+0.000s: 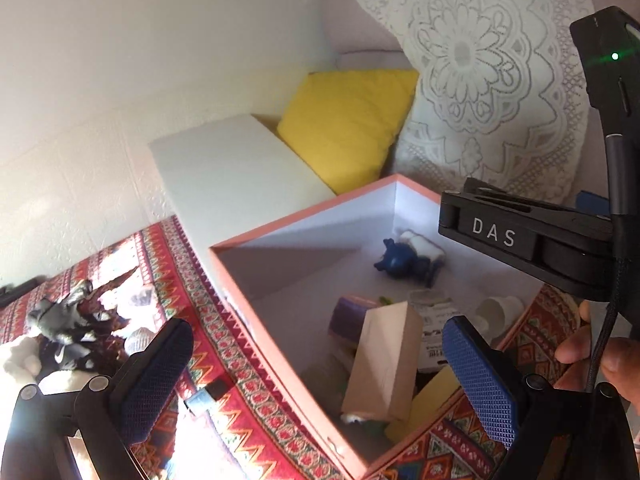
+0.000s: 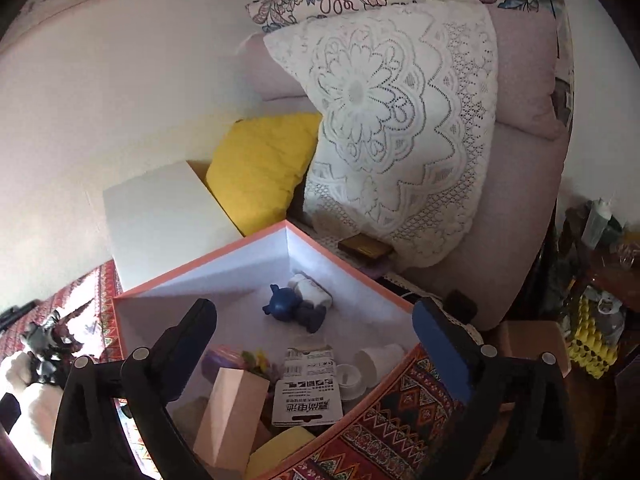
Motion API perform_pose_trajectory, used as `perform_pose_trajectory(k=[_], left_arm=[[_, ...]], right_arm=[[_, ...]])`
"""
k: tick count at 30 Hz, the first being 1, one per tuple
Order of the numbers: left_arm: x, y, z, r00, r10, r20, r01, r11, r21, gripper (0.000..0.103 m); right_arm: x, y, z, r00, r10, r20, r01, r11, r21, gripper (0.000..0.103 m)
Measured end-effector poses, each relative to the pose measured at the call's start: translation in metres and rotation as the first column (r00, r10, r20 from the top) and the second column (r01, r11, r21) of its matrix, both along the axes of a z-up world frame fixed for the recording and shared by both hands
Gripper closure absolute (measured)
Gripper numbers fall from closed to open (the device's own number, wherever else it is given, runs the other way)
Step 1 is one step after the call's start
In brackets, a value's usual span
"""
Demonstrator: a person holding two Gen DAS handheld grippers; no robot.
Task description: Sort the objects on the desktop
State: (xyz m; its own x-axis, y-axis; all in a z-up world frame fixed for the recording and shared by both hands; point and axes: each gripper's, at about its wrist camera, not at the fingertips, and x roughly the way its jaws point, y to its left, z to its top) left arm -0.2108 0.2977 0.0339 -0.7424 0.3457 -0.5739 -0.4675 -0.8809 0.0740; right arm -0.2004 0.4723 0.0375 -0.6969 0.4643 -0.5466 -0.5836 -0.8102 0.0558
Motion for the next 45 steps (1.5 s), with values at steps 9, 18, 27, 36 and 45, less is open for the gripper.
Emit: perform_pose_trajectory(k=[9,18,27,36,45], left_arm=[[0.019,-0.069,0.009,0.995,0.092,-0.026,-0.091,0.995,0.034,0.001],[0.018,-0.176,0.001,0.962,0.273,-0.020,-0.271,0.961,0.048,0.001],[0.023,-0.284,-0.027,0.892,0.451,0.017,-0.451,0.892,0.020,0.001],[0.043,-0.344,-0.076,0.851,0.510,0.122,-0.515,0.857,0.009,0.001],[0.073,-0.334,-0.082,0.881,0.457,0.122,-0.464,0.885,0.042,0.001]], right_arm=[[0.031,-0.056,0.031,0.983,0.099,-0.156,-0.105,0.994,-0.035,0.003],[-0.002,-0.152,0.031,0.939,0.323,-0.114,-0.326,0.946,-0.001,0.003],[-0.015,-0.250,-0.004,0.851,0.525,-0.026,-0.525,0.851,-0.021,0.003],[0.009,-0.323,-0.053,0.792,0.605,0.086,-0.606,0.795,-0.009,0.003],[0.073,-0.319,-0.074,0.837,0.535,0.111,-0.542,0.839,0.041,0.003]])
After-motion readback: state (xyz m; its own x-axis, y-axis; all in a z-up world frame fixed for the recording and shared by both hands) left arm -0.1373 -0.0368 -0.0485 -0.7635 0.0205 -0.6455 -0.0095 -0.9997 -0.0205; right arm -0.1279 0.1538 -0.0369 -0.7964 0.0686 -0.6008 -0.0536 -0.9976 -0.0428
